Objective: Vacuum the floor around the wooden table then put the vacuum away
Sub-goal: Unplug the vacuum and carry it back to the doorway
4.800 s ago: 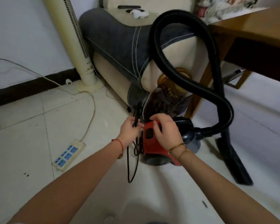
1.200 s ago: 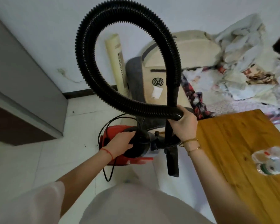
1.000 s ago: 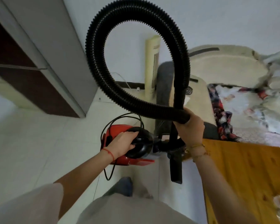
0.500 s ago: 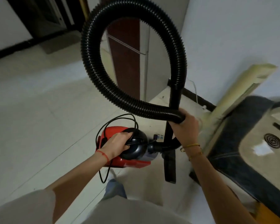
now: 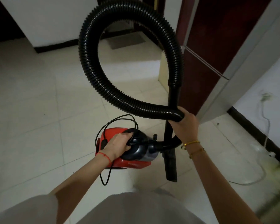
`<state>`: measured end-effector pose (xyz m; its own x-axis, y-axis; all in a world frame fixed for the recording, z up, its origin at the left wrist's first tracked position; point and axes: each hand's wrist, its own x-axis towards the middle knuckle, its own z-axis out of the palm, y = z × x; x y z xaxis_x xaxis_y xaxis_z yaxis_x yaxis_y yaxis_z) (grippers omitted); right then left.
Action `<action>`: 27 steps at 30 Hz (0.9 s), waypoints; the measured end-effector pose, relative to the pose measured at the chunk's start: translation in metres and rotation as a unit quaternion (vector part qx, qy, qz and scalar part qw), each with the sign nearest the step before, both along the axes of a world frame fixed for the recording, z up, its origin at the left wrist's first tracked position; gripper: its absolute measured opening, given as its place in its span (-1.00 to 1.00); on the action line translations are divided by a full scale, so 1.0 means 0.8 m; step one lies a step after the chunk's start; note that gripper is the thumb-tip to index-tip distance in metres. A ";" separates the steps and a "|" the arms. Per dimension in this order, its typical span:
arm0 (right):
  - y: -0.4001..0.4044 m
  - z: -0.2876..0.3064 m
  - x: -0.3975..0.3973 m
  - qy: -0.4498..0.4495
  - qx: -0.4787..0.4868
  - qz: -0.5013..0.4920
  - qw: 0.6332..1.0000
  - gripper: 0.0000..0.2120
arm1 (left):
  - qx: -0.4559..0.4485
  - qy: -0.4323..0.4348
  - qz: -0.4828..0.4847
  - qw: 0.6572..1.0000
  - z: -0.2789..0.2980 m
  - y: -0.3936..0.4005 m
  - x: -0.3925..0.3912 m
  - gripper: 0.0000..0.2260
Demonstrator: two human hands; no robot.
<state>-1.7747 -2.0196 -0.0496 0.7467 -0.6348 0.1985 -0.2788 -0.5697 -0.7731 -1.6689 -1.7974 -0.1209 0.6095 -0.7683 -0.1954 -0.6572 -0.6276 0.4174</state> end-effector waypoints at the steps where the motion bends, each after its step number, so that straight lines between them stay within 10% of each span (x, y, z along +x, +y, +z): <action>1: 0.007 0.003 0.026 0.000 -0.001 0.012 1.000 -0.72 | -0.001 -0.003 0.014 1.000 0.001 0.010 0.020 -0.62; 27: 0.065 0.012 0.794 0.018 0.017 0.241 0.970 -0.77 | 0.000 0.021 0.247 0.969 0.004 0.101 0.654 -0.47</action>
<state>-1.1394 -1.9678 -0.0400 0.9647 -0.2150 0.1517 -0.0129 -0.6145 -0.7888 -1.1457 -1.7167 -0.1176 0.8943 -0.3851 -0.2279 -0.2598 -0.8616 0.4361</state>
